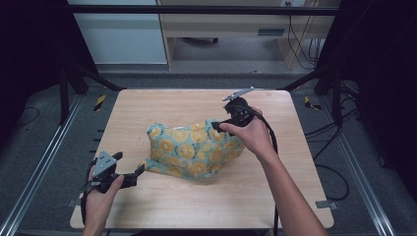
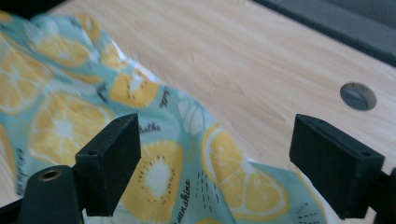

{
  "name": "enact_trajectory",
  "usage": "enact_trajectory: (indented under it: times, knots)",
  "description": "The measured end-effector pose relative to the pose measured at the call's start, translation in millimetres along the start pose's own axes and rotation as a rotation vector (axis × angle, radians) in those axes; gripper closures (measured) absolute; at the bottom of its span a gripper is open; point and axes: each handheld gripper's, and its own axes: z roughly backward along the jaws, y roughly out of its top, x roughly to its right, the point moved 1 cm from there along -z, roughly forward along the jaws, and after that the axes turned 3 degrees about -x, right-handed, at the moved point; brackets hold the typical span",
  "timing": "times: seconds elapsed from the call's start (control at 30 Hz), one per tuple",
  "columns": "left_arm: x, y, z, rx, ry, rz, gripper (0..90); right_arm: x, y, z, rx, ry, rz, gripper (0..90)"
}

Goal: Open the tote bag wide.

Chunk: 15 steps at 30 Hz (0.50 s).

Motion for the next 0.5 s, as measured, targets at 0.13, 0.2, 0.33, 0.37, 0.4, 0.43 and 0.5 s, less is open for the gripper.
enact_trajectory:
  times: [0.13, 0.2, 0.33, 0.37, 0.4, 0.43, 0.5]
  knots:
    - [2.6, 0.5, -1.5, -0.008, 0.004, -0.03, 3.9, 1.3, -2.9, -7.6, -0.04, -0.008, 0.003, 25.9]
    - [1.4, 0.1, -0.8, -0.011, 0.004, -0.024, 3.9, 1.1, -6.2, -10.1, -0.081, 0.009, 0.015, 46.6]
    - [0.0, 0.4, 1.0, -0.007, 0.011, -0.011, 4.0, -5.0, -14.0, -12.0, -0.087, 0.038, 0.056, 81.0]
    - [0.0, 0.4, 1.0, -0.007, 0.011, -0.011, 4.0, -5.0, -14.0, -12.0, -0.087, 0.038, 0.056, 81.0]
    - [-0.2, 0.4, 1.3, -0.006, 0.01, -0.011, 4.0, -8.5, -15.7, -10.4, -0.072, 0.041, 0.076, 88.6]
    - [-0.5, 0.5, 1.3, -0.009, 0.007, -0.01, 4.0, -10.4, -15.9, -9.2, -0.06, 0.05, 0.068, 89.6]
    - [-0.8, 0.5, 1.1, -0.01, 0.005, -0.008, 4.0, -11.3, -15.9, -7.8, -0.051, 0.049, 0.075, 89.9]
